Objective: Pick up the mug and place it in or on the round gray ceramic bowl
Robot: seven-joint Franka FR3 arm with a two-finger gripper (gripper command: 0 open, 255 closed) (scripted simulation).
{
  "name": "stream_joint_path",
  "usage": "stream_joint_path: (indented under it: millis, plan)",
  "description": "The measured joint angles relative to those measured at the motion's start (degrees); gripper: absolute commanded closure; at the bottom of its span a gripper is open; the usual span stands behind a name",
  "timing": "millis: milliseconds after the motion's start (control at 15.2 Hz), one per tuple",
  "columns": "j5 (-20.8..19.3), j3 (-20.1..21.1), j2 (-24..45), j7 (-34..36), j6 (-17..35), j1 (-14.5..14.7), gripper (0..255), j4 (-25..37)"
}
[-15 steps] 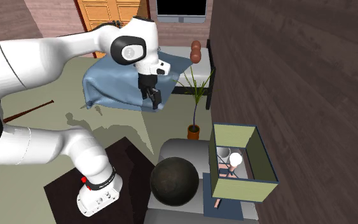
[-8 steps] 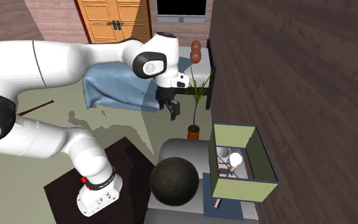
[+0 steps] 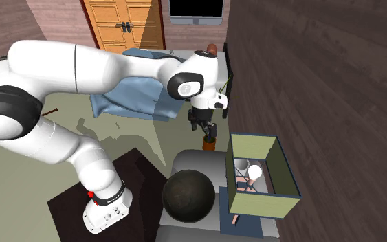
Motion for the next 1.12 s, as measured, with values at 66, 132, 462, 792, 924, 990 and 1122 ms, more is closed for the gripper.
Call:
stream_joint_path:
  millis: [66, 132, 462, 792, 924, 990, 1122]
  plan:
    - [-0.22, -1.09, 1.57, -1.12, 1.52, -0.32, 0, 0.25]
    - [-0.08, -2.1, 3.73, -2.24, 2.54, -0.42, 0, 1.61]
    - [1.24, -6.42, 12.82, -7.63, 7.31, -1.34, 0, 6.8]
    - [3.93, -9.13, 20.54, -12.11, 11.38, -2.35, 0, 10.71]
    - [4.43, -9.36, 21.66, -12.61, 12.84, -2.48, 0, 10.3]
    - [4.53, -9.4, 21.94, -12.68, 13.68, -2.51, 0, 9.72]
    - [4.81, -9.52, 22.54, -12.93, 15.03, -2.59, 0, 8.93]
